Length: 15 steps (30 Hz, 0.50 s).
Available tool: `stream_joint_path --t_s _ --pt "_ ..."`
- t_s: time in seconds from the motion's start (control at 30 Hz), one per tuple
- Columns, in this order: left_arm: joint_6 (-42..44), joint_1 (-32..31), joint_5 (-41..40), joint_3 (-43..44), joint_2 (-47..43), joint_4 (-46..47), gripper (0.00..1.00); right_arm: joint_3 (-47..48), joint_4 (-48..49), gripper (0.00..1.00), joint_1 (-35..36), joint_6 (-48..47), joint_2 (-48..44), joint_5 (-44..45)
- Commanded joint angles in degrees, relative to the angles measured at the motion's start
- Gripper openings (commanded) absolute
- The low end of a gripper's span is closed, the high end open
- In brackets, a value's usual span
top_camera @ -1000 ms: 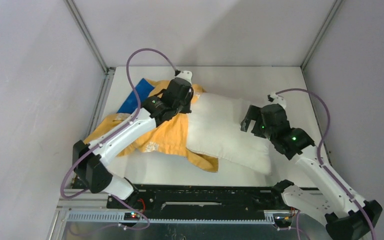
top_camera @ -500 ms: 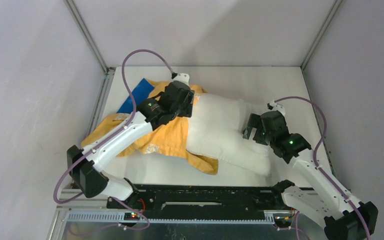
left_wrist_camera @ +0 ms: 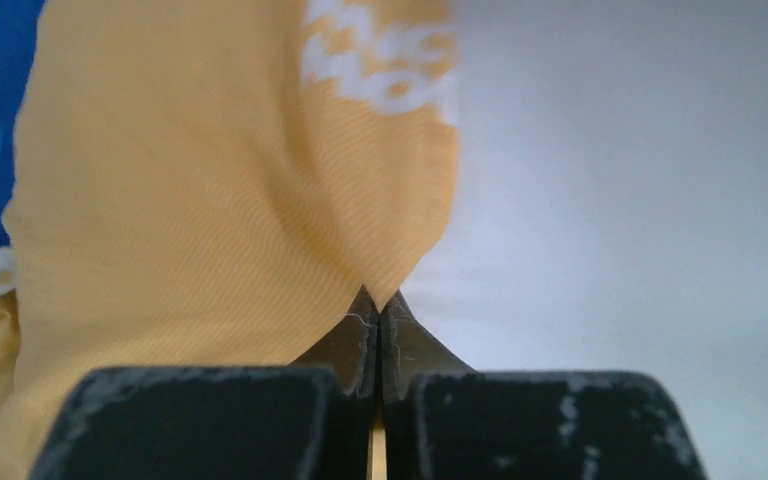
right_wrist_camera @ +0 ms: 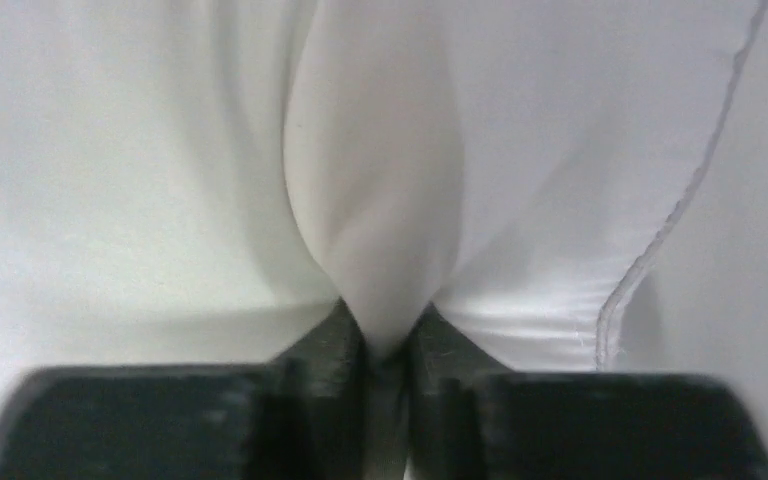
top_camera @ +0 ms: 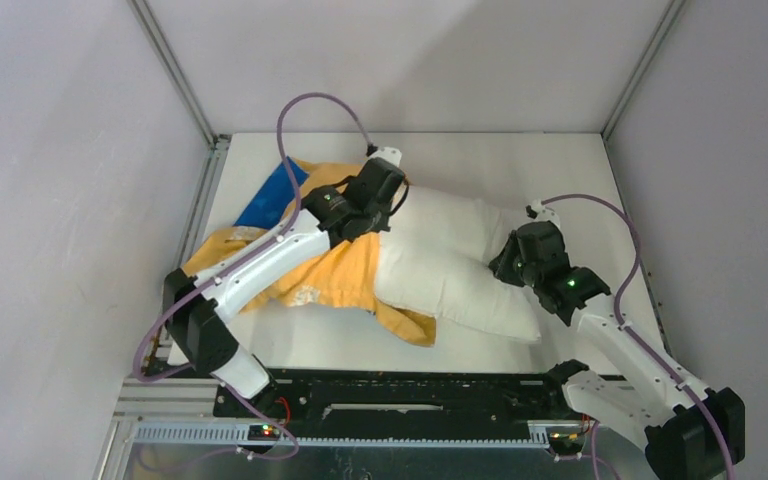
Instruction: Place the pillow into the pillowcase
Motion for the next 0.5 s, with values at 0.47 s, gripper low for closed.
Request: stream_joint_path --t_s 0.47 --pt "-9.84 0.82 20.01 -5.40 2.04 12.84 0.00 9.70 3.45 0.00 14.77 2.78 6.37 2.11"
